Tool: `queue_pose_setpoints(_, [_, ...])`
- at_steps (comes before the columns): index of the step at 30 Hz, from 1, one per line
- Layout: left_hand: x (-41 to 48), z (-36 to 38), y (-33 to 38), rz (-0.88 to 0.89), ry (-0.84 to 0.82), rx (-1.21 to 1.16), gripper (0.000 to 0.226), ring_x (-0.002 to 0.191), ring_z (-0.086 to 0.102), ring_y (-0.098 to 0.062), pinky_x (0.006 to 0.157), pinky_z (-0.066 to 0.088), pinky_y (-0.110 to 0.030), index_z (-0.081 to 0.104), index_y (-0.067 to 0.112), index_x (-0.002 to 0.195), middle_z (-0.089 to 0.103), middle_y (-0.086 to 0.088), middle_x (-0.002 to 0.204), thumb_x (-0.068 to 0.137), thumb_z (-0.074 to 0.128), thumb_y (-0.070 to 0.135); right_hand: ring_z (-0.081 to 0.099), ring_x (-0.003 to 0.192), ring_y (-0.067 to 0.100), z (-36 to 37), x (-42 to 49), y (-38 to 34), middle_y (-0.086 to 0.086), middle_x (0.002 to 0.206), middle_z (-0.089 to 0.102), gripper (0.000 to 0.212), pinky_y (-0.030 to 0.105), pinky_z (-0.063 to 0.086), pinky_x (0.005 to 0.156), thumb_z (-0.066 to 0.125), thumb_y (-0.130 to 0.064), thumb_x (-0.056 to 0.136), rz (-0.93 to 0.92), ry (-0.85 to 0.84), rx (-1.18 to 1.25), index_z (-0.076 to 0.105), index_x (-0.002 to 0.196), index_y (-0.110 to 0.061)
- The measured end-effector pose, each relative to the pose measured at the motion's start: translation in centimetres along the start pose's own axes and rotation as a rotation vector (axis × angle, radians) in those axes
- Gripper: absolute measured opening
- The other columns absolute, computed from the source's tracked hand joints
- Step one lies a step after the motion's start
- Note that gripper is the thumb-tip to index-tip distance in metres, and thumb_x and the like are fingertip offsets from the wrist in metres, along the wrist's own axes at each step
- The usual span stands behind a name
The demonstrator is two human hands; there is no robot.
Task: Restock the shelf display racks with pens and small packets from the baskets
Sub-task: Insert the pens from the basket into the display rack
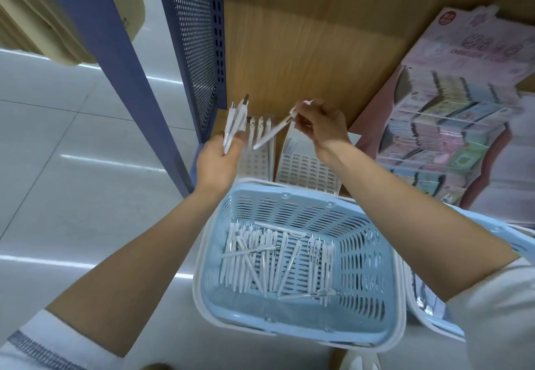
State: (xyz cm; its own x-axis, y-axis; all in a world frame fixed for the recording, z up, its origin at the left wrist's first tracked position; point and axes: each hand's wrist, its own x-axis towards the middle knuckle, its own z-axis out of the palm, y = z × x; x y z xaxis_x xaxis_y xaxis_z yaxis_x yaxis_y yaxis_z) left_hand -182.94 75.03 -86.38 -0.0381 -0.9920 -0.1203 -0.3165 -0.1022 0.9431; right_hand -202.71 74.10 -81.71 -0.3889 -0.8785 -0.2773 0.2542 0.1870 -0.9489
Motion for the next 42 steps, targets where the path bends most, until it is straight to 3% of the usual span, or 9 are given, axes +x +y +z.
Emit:
queue_pose_setpoints(5, [0.2,0.0,-1.5,0.014,0.099,0.106,0.031,0.074,0.053,-0.023,0.069,0.043,-0.036,0.051,0.027,0.074,0.057,-0.004,0.075,0.097,0.048,0.047,0.059,0.071,0.016,0.7,2.5,2.5,0.007,0.074,0.065,0.019,0.031,0.050,0.073,0.064,-0.003,0.082,-0.148,0.039,-0.401,0.064,0.101,0.001])
queue_pose_setpoints(10, [0.8,0.7,-2.3,-0.022,0.016,-0.008,0.040,0.076,0.059,-0.018,0.072,0.047,-0.037,0.064,0.019,0.098,0.064,0.003,0.080,0.095,0.047,0.055,0.060,0.073,0.009,2.0,3.7,5.0,0.001,0.084,0.066,0.015,0.012,0.045,0.068,0.062,-0.004,0.084,-0.416,0.029,-0.775,0.066,0.098,-0.009])
queue_pose_setpoints(13, [1.0,0.6,-2.6,-0.039,-0.092,-0.118,0.040,0.057,0.047,-0.012,0.060,0.038,-0.034,0.063,0.022,0.090,0.054,0.015,0.056,0.090,0.047,0.059,0.059,0.071,0.009,1.9,3.9,5.8,0.000,0.084,0.067,0.018,0.015,0.046,0.067,0.060,-0.004,0.084,-0.482,0.025,-0.879,0.068,0.099,-0.011])
queue_pose_setpoints(21, [1.1,0.4,-2.2,-0.071,-0.219,-0.155,0.034,0.043,0.039,-0.003,0.053,0.032,-0.029,0.062,0.013,0.085,0.044,0.013,0.051,0.098,0.051,0.042,0.056,0.073,0.010,1.6,4.2,6.5,0.008,0.085,0.070,0.018,0.022,0.041,0.069,0.061,-0.005,0.085,-0.502,0.017,-0.979,0.071,0.098,-0.013])
queue_pose_setpoints(25, [1.2,0.4,-2.3,-0.069,-0.235,-0.160,0.034,0.041,0.040,-0.002,0.052,0.031,-0.029,0.062,0.014,0.085,0.046,0.014,0.048,0.098,0.051,0.043,0.057,0.093,0.022,1.7,4.9,7.1,0.012,0.086,0.066,0.014,0.031,0.040,0.086,0.063,-0.014,0.087,-0.522,0.004,-1.065,0.074,0.095,-0.013])
queue_pose_setpoints(31, [1.6,0.3,-2.6,-0.072,-0.277,-0.150,0.027,0.041,0.039,-0.002,0.050,0.031,-0.029,0.061,0.022,0.085,0.047,0.017,0.045,0.098,0.051,0.044,0.050,0.109,0.024,1.4,5.5,8.4,0.014,0.106,0.056,0.017,0.021,0.033,0.089,0.062,-0.018,0.090,-0.414,-0.008,-1.158,0.073,0.103,-0.015])
queue_pose_setpoints(35, [1.8,0.1,-3.1,-0.088,-0.294,-0.154,0.031,0.038,0.037,-0.003,0.050,0.029,-0.030,0.061,0.018,0.086,0.044,0.016,0.044,0.096,0.054,0.045,0.054,0.101,0.020,1.9,5.0,7.7,0.008,0.102,0.051,0.019,0.026,0.042,0.089,0.065,-0.020,0.087,-0.404,-0.014,-1.114,0.071,0.104,-0.017])
queue_pose_setpoints(38, [2.1,-0.1,-3.0,-0.080,-0.297,-0.154,0.029,0.038,0.038,-0.003,0.050,0.030,-0.030,0.062,0.020,0.085,0.044,0.015,0.045,0.094,0.055,0.047,0.056,0.086,0.012,2.4,3.6,6.1,0.005,0.094,0.061,0.013,0.017,0.042,0.077,0.063,-0.023,0.088,-0.448,0.063,-0.783,0.068,0.098,-0.016])
queue_pose_setpoints(42, [2.3,0.1,-1.9,-0.032,-0.264,-0.140,0.021,0.042,0.041,-0.001,0.052,0.032,-0.028,0.061,0.026,0.080,0.050,0.018,0.045,0.097,0.056,0.038,0.059,0.065,0.012,3.6,1.2,3.9,0.001,0.076,0.066,0.015,0.023,0.046,0.059,0.061,-0.023,0.093,-0.092,-0.231,-0.389,0.062,0.097,-0.009])
